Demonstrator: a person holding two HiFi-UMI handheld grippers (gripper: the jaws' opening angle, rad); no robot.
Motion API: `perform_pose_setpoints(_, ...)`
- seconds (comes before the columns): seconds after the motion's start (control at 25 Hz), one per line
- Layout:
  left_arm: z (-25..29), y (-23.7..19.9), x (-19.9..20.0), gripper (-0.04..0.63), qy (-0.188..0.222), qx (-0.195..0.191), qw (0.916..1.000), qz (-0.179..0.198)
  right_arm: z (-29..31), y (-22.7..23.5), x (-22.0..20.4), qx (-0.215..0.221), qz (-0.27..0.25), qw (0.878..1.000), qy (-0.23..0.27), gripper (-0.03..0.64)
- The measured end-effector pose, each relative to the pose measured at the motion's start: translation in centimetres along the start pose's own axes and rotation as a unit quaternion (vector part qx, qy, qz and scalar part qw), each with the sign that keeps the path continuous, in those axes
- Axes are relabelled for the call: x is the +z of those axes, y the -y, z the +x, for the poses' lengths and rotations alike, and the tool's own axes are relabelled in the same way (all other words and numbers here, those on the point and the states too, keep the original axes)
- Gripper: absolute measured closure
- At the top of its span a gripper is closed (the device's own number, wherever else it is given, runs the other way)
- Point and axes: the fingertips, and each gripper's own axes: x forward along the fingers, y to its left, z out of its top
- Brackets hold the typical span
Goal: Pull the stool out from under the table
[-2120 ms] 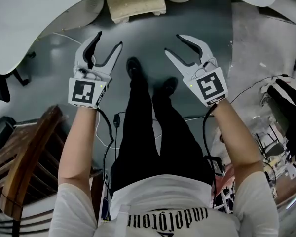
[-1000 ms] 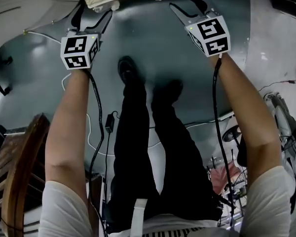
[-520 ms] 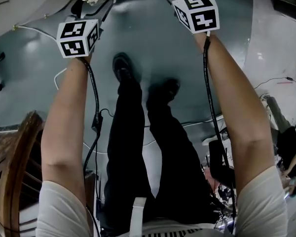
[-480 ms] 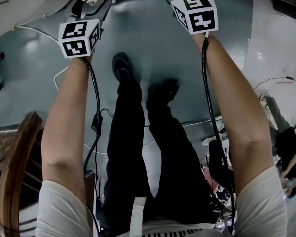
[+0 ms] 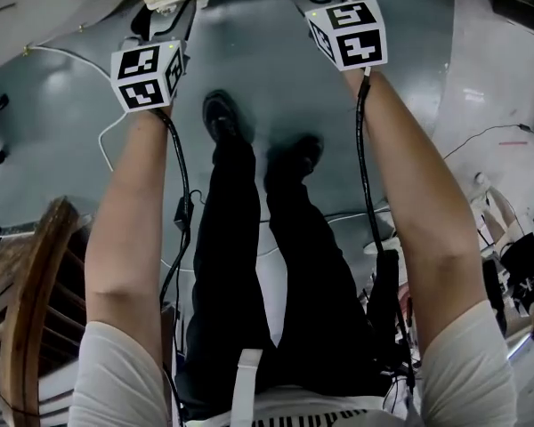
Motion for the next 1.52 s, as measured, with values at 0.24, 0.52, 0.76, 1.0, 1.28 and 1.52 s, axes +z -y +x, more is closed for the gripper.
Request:
perform_pose_setpoints(0.24, -1.9, 1.1, -2.2, 0.327, -0.017, -0.004, 0.9998, -0.003, -1.4, -2.0, -2.4, 0.002, 0.008, 1.0, -0.015, 0.359)
perform_pose_setpoints(0.52, -5.2, 3.9, -4.6, 0.327, -0.02, 0.0, 0.9998, -0.006, -4.9, -4.5, -5.1, 0.019, 0.009, 1.0, -0.023, 0.367)
perform_pose_setpoints(0.76, -9.1, 6.6, -8.5, 0.327, -0.032, 0.009, 0.9994, -0.013, -8.0, -7.8, -8.7, 0.04, -0.001, 0.999, -0.037, 0.374)
perform_pose_setpoints(1.0, -9.3, 6.9, -8.9, 0.328, -0.05, 0.009, 0.9984, -0.026, -8.0, -7.8, -9.1, 0.056, -0.004, 0.997, -0.058, 0.377)
perform_pose_setpoints(1.28, -10.2, 7.6, -9.3, 0.339, -0.097, -0.003, 0.9945, -0.041, -8.4, -7.8, -9.3, 0.072, -0.003, 0.992, -0.101, 0.376)
perform_pose_setpoints(1.52, -10.5, 7.5, -9.5, 0.347, -0.123, -0.015, 0.9913, -0.043, -8.6, -8.3, -9.5, 0.079, 0.007, 0.989, -0.126, 0.379)
